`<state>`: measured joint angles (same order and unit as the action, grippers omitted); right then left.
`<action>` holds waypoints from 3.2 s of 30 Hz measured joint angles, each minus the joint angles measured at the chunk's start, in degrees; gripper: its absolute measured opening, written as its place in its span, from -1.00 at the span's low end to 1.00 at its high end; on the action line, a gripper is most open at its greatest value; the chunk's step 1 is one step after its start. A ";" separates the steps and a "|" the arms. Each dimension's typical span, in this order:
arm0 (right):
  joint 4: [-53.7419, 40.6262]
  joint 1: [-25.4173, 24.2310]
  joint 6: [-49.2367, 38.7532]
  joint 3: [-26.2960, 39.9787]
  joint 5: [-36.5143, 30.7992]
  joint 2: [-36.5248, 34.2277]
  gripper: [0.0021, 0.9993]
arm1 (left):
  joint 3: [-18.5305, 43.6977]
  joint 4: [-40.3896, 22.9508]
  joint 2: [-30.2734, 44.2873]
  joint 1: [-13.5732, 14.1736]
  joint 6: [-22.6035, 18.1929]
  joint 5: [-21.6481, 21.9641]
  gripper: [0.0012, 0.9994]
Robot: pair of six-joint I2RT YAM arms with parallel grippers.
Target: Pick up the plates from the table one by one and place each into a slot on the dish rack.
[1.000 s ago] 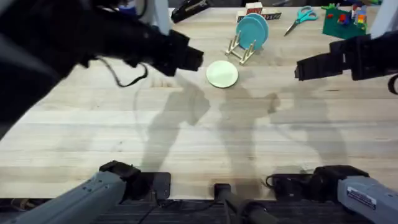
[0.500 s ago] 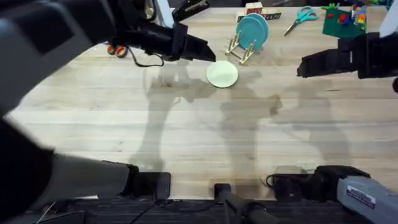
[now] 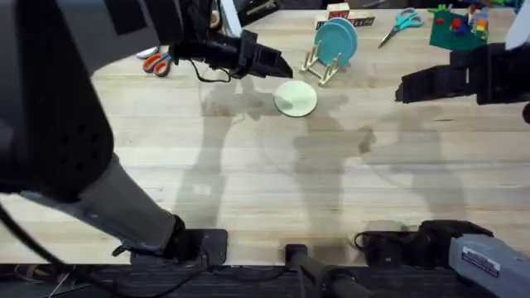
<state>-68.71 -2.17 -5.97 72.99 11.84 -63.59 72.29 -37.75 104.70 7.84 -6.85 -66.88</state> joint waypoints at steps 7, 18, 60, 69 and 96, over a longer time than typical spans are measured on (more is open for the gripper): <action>0.00 0.00 0.01 0.00 0.00 0.00 0.99 | 0.00 4.99 4.55 0.00 2.59 0.84 -0.93; 0.00 0.00 -0.01 0.00 0.00 0.00 0.99 | 0.00 11.47 7.87 0.78 8.34 4.16 -0.93; -0.42 0.00 0.01 -0.79 0.68 0.00 0.99 | 1.12 14.15 17.53 2.14 13.35 7.52 -0.92; -0.59 0.00 0.00 -0.79 0.73 0.00 0.99 | 1.70 13.96 18.67 1.66 13.53 5.53 -0.92; 35.86 0.00 16.32 -28.58 21.03 0.00 0.99 | 1.70 13.76 18.67 1.66 13.53 5.50 -0.92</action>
<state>-32.85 -2.17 10.36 44.41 32.86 -63.59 74.00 -23.99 123.37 9.50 6.68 -61.38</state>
